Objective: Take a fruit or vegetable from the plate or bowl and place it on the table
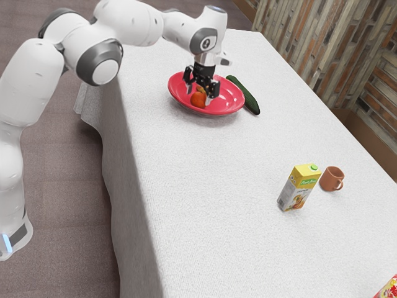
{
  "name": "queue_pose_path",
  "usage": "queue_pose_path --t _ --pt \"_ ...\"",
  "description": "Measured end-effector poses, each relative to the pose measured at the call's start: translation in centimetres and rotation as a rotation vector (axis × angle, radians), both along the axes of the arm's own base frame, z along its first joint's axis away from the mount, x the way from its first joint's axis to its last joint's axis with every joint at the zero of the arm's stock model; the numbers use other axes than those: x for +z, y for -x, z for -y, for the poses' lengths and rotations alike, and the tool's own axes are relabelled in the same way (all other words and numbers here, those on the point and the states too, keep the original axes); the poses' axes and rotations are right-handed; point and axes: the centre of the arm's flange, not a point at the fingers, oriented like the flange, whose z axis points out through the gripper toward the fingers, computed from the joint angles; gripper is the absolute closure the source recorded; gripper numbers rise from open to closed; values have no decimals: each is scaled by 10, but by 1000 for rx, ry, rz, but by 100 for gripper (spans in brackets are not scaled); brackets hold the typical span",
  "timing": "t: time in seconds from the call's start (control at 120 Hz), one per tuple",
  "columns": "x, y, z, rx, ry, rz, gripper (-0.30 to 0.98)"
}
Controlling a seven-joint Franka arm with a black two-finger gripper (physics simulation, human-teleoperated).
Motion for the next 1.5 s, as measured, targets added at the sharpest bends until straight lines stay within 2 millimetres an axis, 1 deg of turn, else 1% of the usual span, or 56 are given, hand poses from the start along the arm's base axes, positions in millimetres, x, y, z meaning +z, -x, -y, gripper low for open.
queue_pose_path --t 0.183,0.433,0.817,0.875,1.0,1.092,1.15,1.2,1.258,1.35,1.392,1.425,1.5 --pt "-11 -1 -4 10 9 -8 0" --pt "-12 -1 -8 16 9 -2 0" --pt "-23 -6 -8 20 10 7 0" --pt "-24 -7 -8 22 13 11 5" --pt "-24 -9 -7 24 19 19 25" --pt "-25 -9 -6 27 22 23 33" --pt "-24 -9 -5 27 22 25 34" --pt "-18 -9 -3 26 21 34 35" --pt "-2 -8 0 22 17 54 37" --pt "32 -5 13 3 9 95 37" --pt "45 -6 24 -14 7 108 37" --pt "53 -9 37 -34 7 114 36" --pt "62 -20 71 -88 8 118 36"
